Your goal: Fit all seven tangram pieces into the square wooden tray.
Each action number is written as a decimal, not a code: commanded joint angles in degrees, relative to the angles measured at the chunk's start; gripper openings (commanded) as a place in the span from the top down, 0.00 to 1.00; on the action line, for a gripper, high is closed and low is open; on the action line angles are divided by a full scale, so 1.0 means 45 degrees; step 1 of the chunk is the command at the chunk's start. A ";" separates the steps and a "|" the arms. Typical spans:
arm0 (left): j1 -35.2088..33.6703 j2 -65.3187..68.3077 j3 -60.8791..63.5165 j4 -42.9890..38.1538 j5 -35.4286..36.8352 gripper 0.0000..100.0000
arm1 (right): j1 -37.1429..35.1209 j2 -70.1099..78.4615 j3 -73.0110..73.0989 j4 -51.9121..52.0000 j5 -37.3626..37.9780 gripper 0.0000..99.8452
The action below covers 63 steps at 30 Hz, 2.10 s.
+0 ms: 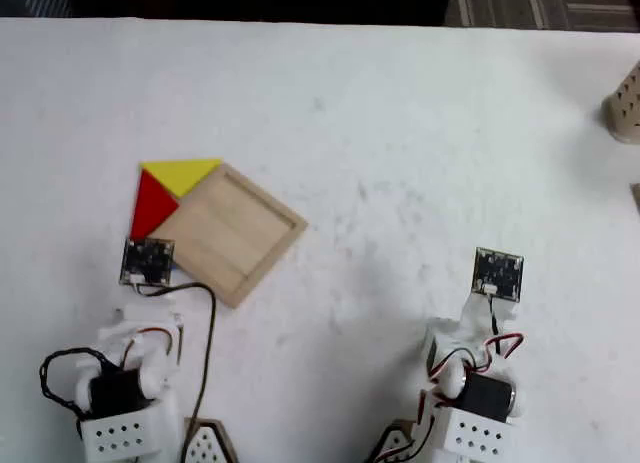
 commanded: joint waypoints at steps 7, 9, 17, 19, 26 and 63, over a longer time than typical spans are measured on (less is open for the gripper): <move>-0.0088 -0.0088 -0.0039 0.0020 0.0039 0.98 | 0.0068 -0.0205 0.0117 -0.0303 0.0098 0.98; -0.0088 -0.0088 -0.0039 0.0020 0.0039 0.98 | 0.0068 -0.0205 0.0117 -0.0303 0.0098 0.98; -0.0088 -0.0088 -0.0039 0.0020 0.0039 0.98 | 0.0068 -0.0205 0.0117 -0.0303 0.0098 0.98; -0.0068 -0.0088 -0.0039 0.0020 -0.0020 0.98 | 0.0068 -0.0205 0.0117 -0.0303 0.0137 0.98; 0.1045 -0.0088 -0.0039 0.0020 0.0039 0.98 | -0.1709 -0.0205 0.0117 -0.0303 0.0137 0.98; -0.1475 0.3448 -0.6779 -0.1661 -0.0821 0.98 | -0.2061 -0.0107 -0.2442 -0.2374 0.0137 0.98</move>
